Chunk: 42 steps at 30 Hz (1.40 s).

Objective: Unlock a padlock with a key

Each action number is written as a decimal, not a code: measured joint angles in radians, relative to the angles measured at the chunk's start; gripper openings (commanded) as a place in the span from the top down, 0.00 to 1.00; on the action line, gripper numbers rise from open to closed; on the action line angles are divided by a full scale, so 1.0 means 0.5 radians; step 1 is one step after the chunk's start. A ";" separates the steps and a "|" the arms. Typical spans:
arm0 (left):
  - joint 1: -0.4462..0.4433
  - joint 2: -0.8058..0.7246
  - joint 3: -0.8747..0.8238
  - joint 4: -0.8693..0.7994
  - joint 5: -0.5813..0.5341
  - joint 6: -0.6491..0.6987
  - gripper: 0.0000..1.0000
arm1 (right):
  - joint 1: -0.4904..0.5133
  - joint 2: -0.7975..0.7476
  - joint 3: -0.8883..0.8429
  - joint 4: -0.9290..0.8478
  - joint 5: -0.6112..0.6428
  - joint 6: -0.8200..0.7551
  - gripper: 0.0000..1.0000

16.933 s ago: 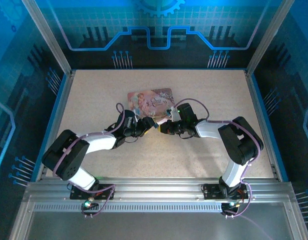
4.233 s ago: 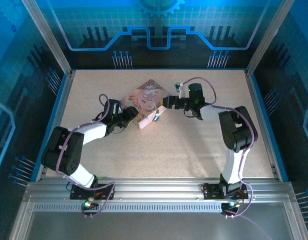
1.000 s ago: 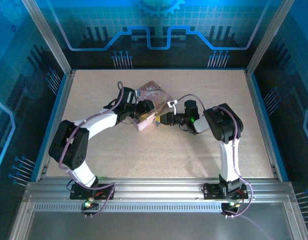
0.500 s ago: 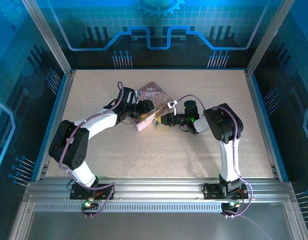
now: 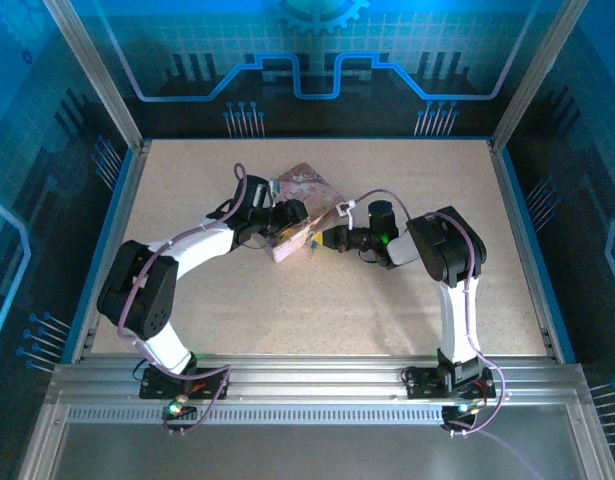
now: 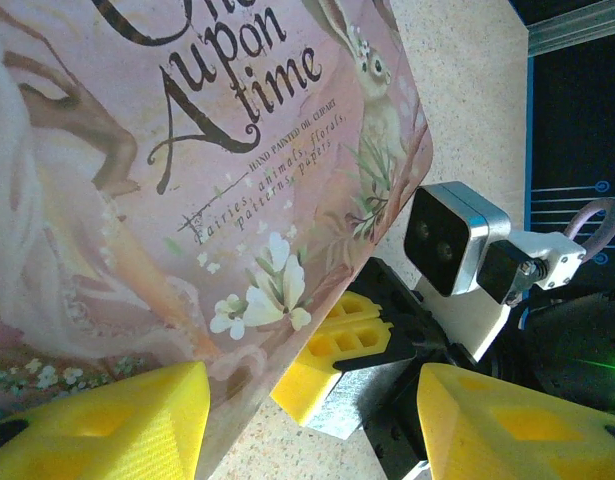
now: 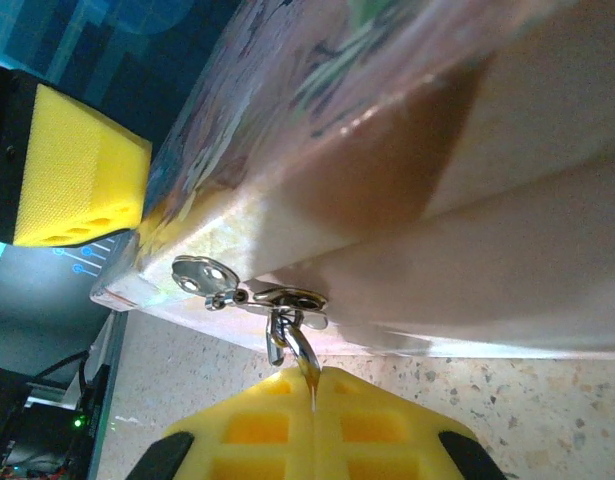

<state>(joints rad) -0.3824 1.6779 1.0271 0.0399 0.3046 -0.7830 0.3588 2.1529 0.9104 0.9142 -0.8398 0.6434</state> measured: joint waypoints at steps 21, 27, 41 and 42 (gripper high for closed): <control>0.004 -0.039 -0.124 0.195 -0.024 0.001 0.41 | 0.000 0.000 -0.028 0.164 0.169 0.407 0.97; 0.004 -0.045 -0.150 0.239 -0.023 0.001 0.41 | 0.001 0.000 -0.028 0.173 0.212 0.453 0.97; 0.003 -0.079 -0.205 0.285 -0.023 -0.001 0.41 | 0.000 0.000 -0.028 0.179 0.287 0.533 0.97; 0.003 -0.082 -0.211 0.293 -0.023 -0.001 0.41 | 0.000 0.000 -0.029 0.180 0.297 0.542 0.97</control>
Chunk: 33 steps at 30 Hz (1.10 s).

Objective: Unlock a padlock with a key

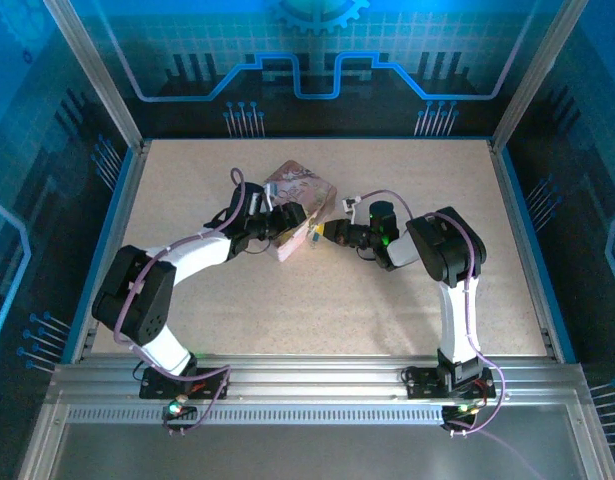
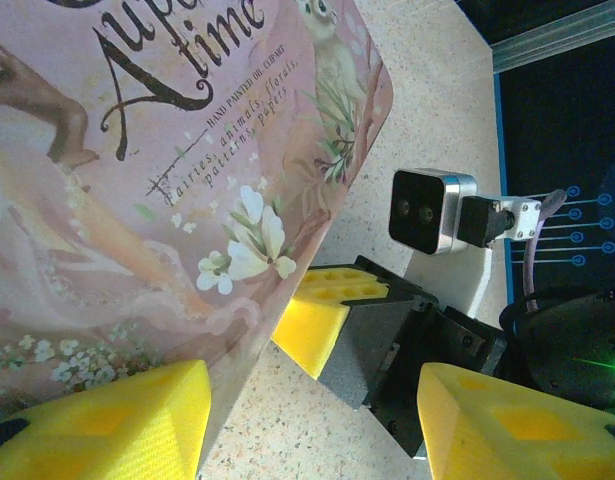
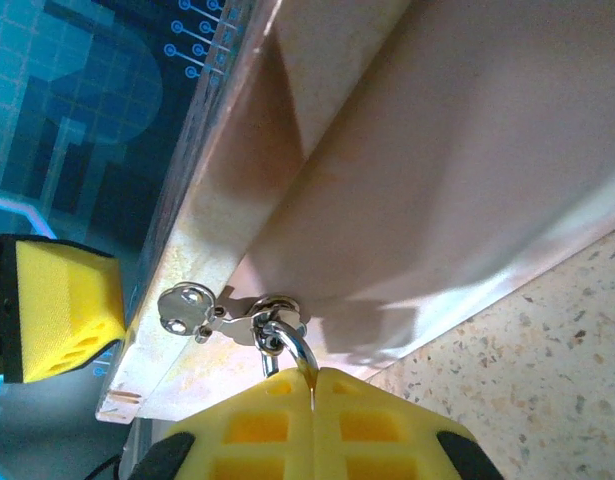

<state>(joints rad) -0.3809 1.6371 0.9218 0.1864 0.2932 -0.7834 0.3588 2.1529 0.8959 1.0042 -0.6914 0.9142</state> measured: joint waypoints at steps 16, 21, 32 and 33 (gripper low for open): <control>0.000 -0.012 -0.061 0.105 0.002 -0.025 0.41 | 0.053 -0.016 0.001 0.034 0.237 0.249 0.97; -0.002 -0.018 -0.079 0.127 0.001 -0.050 0.41 | 0.070 -0.047 0.001 0.030 0.378 0.335 0.97; -0.002 -0.041 -0.110 0.162 0.001 -0.059 0.38 | 0.053 -0.144 0.029 -0.004 0.605 0.362 0.97; -0.002 -0.048 -0.111 0.151 0.001 -0.059 0.37 | 0.051 -0.160 0.027 -0.027 0.613 0.355 0.97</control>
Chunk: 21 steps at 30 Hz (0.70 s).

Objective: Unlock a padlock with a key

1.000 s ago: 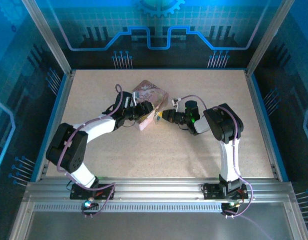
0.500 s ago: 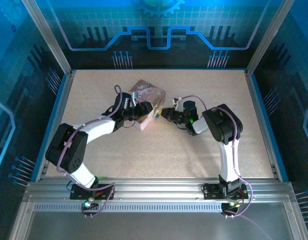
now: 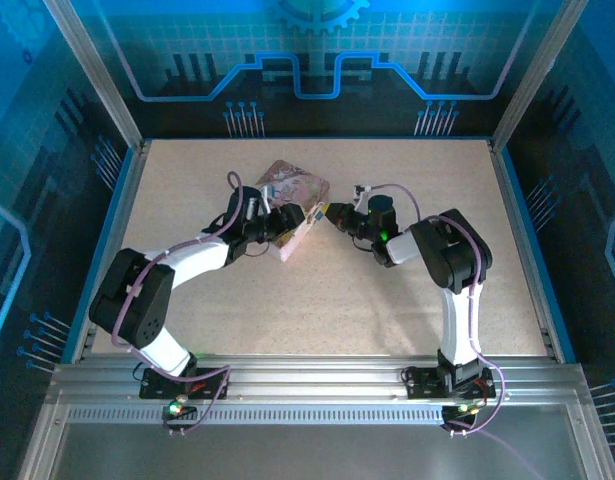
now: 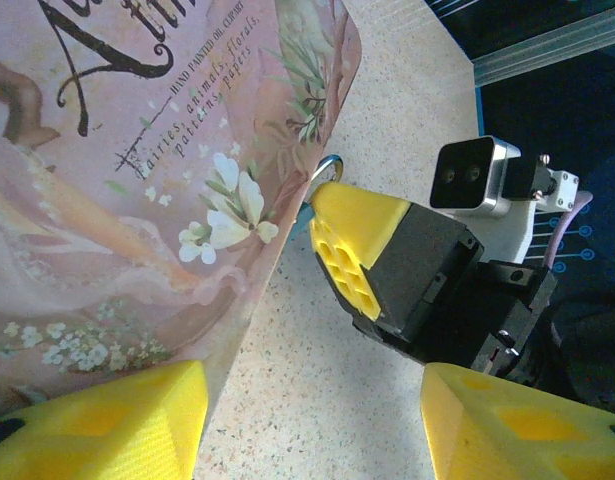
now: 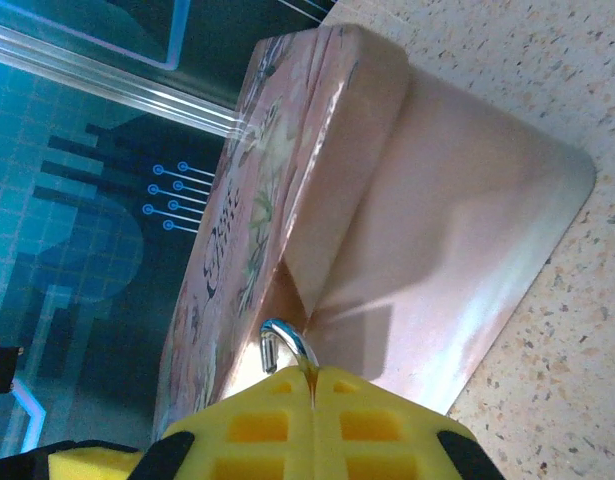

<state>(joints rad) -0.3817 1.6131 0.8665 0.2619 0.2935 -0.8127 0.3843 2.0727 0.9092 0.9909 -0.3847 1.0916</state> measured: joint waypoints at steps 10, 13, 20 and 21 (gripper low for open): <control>0.076 -0.206 0.000 -0.356 -0.002 0.048 0.27 | -0.037 -0.469 -0.151 -0.364 0.031 -0.301 0.97; 0.145 -0.362 -0.006 -0.472 -0.021 0.091 0.24 | -0.037 -0.636 -0.188 -0.522 0.028 -0.423 0.97; 0.248 -0.866 -0.077 -0.600 -0.141 0.240 0.14 | -0.037 -1.073 -0.264 -1.071 0.016 -0.742 0.97; 0.256 -0.942 -0.103 -0.610 -0.161 0.270 0.13 | -0.037 -1.136 -0.264 -1.173 0.016 -0.796 0.97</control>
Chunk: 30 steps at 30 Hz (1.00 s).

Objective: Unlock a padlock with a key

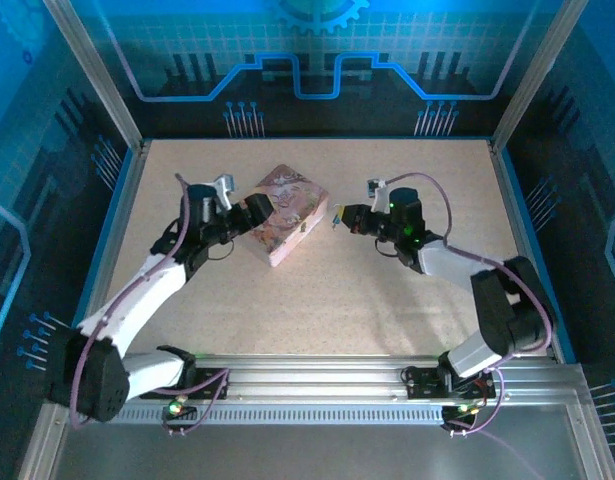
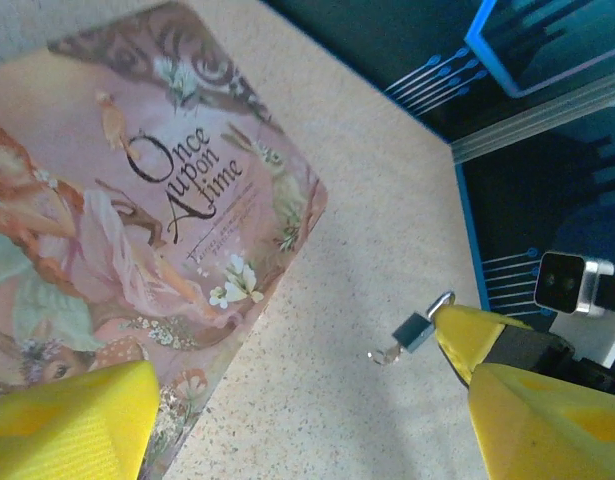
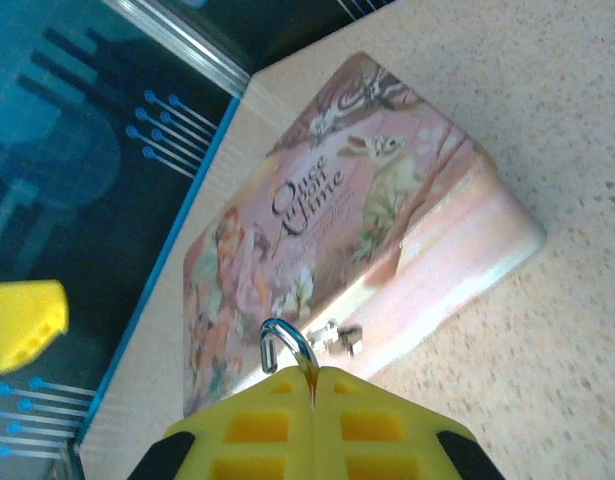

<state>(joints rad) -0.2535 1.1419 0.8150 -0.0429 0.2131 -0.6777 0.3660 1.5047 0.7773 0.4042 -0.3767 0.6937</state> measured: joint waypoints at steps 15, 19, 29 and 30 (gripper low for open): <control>0.096 -0.683 -0.309 -0.086 -0.156 0.418 0.01 | 0.121 -0.665 0.029 -1.439 0.113 -0.455 0.96; 0.096 -0.748 -0.368 -0.085 -0.157 0.466 0.01 | 0.202 -0.679 0.016 -1.605 0.150 -0.452 0.96; 0.096 -0.776 -0.398 -0.087 -0.159 0.533 0.01 | 0.477 -0.359 -0.016 -1.713 0.276 -0.369 0.96; 0.096 -0.778 -0.398 -0.086 -0.159 0.536 0.01 | 0.487 -0.312 -0.016 -1.711 0.282 -0.359 0.96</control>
<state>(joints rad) -0.2054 0.7528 0.6159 -0.0860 0.1337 -0.4099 0.6094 1.3487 0.7692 -0.4515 -0.2359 0.5140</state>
